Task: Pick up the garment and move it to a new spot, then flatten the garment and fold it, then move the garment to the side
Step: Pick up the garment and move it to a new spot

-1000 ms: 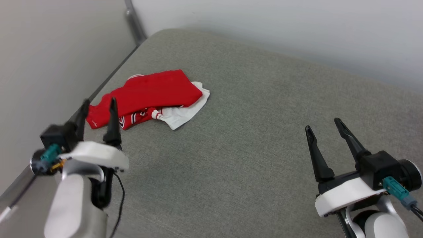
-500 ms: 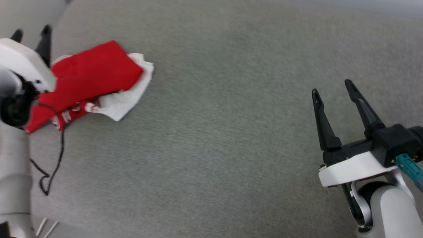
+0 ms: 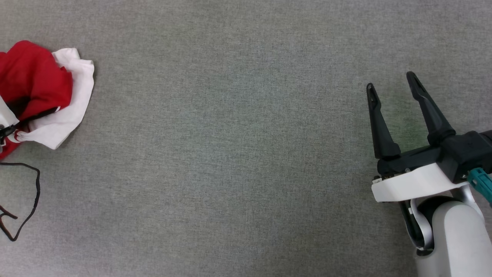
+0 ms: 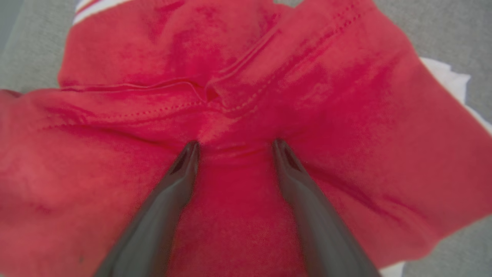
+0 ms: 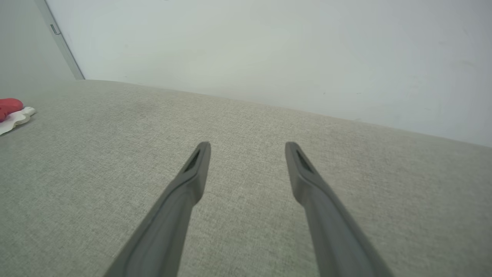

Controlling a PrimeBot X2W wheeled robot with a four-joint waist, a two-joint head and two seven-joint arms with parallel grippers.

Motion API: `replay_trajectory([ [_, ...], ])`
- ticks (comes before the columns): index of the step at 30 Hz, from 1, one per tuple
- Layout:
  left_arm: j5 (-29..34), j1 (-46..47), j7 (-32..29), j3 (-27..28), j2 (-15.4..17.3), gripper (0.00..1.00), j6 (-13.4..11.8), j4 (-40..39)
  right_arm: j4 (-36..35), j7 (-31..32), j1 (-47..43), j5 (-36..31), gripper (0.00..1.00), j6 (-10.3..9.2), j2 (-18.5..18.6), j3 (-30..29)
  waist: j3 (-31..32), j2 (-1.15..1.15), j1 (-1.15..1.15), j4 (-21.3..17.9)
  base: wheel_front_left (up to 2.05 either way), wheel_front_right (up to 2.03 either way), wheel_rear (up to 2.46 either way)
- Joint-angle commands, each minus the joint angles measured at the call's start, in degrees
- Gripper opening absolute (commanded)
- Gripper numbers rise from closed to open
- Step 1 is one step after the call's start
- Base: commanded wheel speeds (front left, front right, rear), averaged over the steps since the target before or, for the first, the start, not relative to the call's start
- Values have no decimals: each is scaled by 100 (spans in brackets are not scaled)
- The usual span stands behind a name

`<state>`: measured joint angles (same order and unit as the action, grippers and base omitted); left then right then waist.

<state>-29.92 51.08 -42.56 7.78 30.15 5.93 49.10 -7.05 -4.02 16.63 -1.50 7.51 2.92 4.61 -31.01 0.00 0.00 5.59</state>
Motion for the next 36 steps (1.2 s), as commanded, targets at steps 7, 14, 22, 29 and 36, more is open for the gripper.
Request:
replay_trajectory([
  [7,64,-557,-314,-202,-296,0,-156,461,4,-49,28,-1,100,-4,-4,-73,161,0,0,9,0,0,0],
  [14,336,-287,1040,-310,-39,0,-51,-103,101,-93,-145,96,100,-4,-4,-110,683,0,0,94,0,0,0],
  [22,614,-210,2516,-554,-160,0,36,-368,159,-116,-432,215,100,-4,-4,-312,1452,0,0,116,0,0,0],
  [29,911,-317,3803,-810,-460,0,-58,-790,152,-78,-784,386,100,-4,-4,-433,2171,0,0,-45,0,0,0],
  [36,1063,-775,4536,-1081,-984,0,-238,-1503,57,35,-1129,454,100,-4,-4,-460,2642,0,0,-529,0,0,0],
])
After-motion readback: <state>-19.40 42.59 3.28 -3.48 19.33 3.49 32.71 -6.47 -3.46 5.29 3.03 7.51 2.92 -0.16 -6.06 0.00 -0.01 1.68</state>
